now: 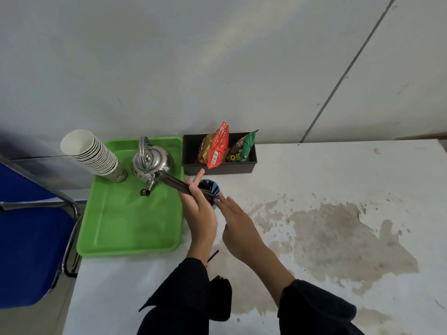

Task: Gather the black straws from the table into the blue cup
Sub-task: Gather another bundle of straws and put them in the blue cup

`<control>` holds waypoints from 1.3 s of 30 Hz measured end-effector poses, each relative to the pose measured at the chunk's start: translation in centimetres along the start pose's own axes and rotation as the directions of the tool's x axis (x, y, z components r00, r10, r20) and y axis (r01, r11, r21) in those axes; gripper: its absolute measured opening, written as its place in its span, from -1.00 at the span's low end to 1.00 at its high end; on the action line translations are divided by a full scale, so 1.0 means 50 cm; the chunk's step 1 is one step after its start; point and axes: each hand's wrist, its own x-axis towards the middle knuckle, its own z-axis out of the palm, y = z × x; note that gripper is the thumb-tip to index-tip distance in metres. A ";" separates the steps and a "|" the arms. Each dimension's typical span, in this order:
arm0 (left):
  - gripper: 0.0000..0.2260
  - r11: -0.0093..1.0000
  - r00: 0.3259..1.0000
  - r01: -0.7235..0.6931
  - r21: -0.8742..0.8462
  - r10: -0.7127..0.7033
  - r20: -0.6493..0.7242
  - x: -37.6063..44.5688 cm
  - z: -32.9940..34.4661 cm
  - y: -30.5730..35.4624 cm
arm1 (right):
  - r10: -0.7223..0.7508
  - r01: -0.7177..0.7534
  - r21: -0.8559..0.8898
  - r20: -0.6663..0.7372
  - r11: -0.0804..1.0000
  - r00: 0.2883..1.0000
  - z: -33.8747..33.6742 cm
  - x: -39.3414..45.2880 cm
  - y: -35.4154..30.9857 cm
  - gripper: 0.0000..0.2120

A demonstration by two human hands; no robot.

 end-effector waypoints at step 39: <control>-0.41 0.796 0.925 -0.346 0.496 0.200 0.324 -0.006 -0.084 -0.057 | 0.123 -0.072 0.255 -0.192 0.964 0.974 -0.042 0.010 -0.016 -0.59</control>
